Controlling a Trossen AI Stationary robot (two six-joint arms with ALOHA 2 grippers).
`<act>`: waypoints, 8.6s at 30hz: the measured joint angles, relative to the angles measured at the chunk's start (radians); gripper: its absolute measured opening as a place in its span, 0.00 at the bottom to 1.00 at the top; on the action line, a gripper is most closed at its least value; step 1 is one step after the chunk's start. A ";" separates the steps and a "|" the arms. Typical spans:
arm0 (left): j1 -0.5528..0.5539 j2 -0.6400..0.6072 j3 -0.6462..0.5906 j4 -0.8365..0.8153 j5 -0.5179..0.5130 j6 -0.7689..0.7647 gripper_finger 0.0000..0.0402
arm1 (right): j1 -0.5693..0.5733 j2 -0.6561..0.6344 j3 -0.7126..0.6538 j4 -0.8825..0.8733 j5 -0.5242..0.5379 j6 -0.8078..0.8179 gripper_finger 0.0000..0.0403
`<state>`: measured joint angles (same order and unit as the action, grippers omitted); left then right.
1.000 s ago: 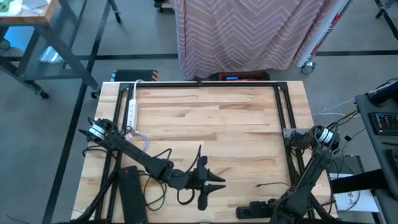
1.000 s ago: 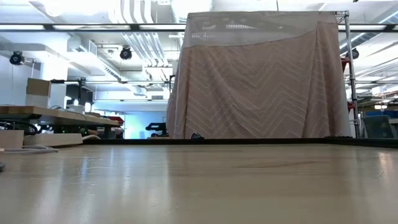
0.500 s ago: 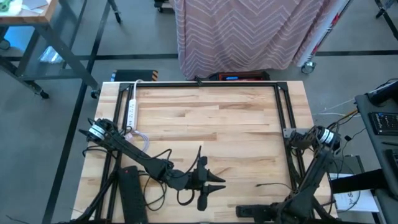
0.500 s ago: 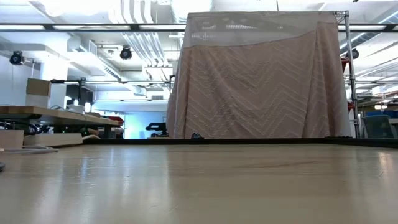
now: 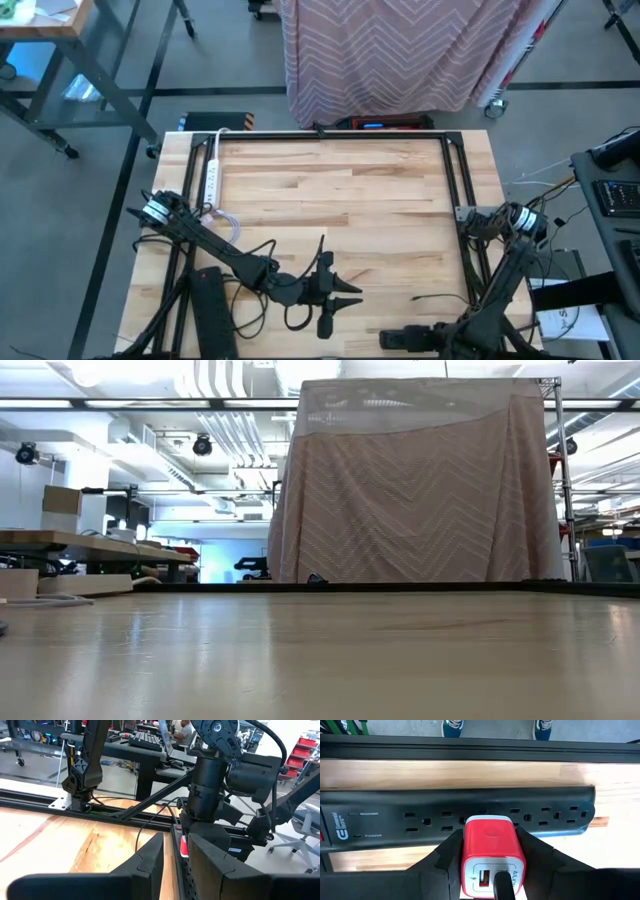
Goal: Insert USB
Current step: Insert the red charger adapter into the left black outlet extension, then insert the white charger cable into the pink charger adapter
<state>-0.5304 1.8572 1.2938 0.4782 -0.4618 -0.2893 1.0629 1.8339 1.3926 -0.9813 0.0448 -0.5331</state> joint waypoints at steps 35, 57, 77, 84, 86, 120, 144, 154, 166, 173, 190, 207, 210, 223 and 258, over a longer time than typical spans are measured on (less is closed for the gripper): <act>0.000 0.000 0.000 -0.008 -0.003 0.030 0.19 | -0.066 0.113 -0.013 -0.006 -0.088 0.072 0.32; 0.003 -0.014 0.000 -0.040 -0.022 0.174 0.19 | -0.094 0.119 -0.025 -0.124 0.000 0.304 0.38; 0.042 -0.112 0.000 -0.134 -0.029 0.303 0.19 | -0.108 -0.056 0.106 -0.128 0.032 0.570 0.71; 0.043 -0.137 0.000 -0.163 -0.030 0.325 0.19 | -0.147 -0.113 0.102 -0.154 0.102 0.583 0.69; 0.043 -0.147 0.000 -0.182 -0.030 0.331 0.19 | -0.172 -0.127 0.103 -0.156 0.141 0.571 0.70; 0.029 -0.272 0.000 -1.201 0.100 -0.298 0.19 | -0.679 -0.118 0.077 0.256 0.183 0.278 0.54; 0.077 -0.273 -0.029 -1.711 0.497 -0.669 0.44 | -0.596 -0.032 0.075 0.432 0.137 0.351 0.64; 0.089 -0.289 -0.222 -1.717 0.535 -0.728 0.61 | -0.571 0.060 0.074 0.582 0.138 0.341 0.75; 0.127 -0.353 -0.364 -1.715 0.566 -0.742 0.66 | -0.602 0.083 0.075 0.688 0.137 0.297 0.73; 0.280 -0.458 -0.445 -1.717 0.561 -0.767 0.60 | -0.603 0.085 0.075 0.716 0.135 0.286 0.69; 0.837 -0.379 -0.351 -1.931 0.533 -0.231 0.55 | -0.577 0.086 0.075 0.733 0.139 0.339 0.80; 0.991 -0.218 -0.408 -1.988 0.443 -0.066 0.54 | -0.550 0.109 0.070 0.716 0.139 0.428 0.79; 0.991 -0.217 -0.450 -1.984 0.444 -0.069 0.55 | -0.548 0.115 0.069 0.716 0.138 0.436 0.80; 0.973 -0.194 -0.490 -1.883 0.490 -0.068 0.52 | -0.548 0.115 0.069 0.719 0.138 0.437 0.80; 0.675 -0.105 -0.365 -1.956 0.399 0.229 0.47 | -0.551 0.115 0.069 0.717 0.139 0.456 0.77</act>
<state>0.1444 1.7519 0.9290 -1.4781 -0.0628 -0.0604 0.5121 1.9488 1.4620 -0.2642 0.1838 -0.0776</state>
